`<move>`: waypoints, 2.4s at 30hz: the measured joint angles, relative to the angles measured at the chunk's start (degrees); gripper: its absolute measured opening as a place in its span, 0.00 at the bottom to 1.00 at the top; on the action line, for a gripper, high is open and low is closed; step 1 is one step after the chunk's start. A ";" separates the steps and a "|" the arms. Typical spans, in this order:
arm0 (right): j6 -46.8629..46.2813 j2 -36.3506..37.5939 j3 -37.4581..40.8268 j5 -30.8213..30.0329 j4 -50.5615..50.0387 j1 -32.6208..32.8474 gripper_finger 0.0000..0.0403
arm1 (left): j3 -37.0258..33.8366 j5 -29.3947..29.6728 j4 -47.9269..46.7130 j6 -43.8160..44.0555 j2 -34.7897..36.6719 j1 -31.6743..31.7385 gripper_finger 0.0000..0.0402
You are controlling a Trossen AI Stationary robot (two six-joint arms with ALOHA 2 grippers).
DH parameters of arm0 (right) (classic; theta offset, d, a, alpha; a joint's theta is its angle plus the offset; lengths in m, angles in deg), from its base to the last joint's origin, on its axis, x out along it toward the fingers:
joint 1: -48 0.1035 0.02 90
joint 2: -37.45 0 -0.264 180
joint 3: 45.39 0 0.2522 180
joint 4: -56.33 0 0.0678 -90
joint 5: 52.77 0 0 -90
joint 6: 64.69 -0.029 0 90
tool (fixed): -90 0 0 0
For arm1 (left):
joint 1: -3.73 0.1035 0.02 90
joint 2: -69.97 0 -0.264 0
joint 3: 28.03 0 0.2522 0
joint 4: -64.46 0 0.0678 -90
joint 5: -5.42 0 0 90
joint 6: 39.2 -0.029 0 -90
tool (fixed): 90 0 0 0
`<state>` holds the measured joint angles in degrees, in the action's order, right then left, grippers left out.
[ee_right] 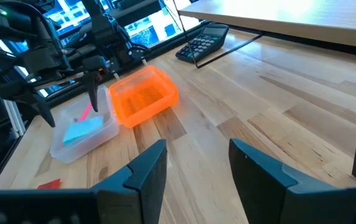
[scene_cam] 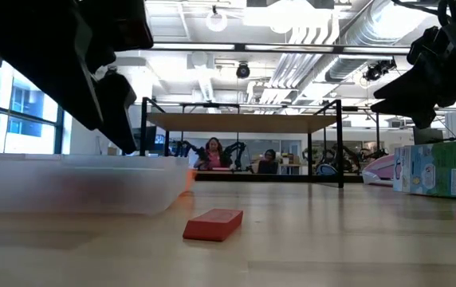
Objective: Pack school essentials
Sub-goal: Put the blue sticky note into the supply box, then put the blue pencil into the supply box
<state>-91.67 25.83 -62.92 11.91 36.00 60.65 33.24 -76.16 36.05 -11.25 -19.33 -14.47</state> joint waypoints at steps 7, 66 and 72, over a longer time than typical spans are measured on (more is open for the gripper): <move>0.00 0.00 0.00 0.00 -0.01 -0.01 0.41 | 0.00 -1.89 0.21 0.40 0.02 0.25 1.00; -14.37 0.02 0.00 -1.90 1.46 -0.02 0.41 | 0.07 16.14 28.19 3.49 13.73 11.20 0.99; -23.49 0.02 0.00 -1.71 2.12 -0.02 0.41 | 0.07 17.47 28.13 3.44 13.73 11.17 0.99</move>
<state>-115.16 25.86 -62.92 10.20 38.12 60.62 33.31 -58.69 64.17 -7.80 -5.60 -3.30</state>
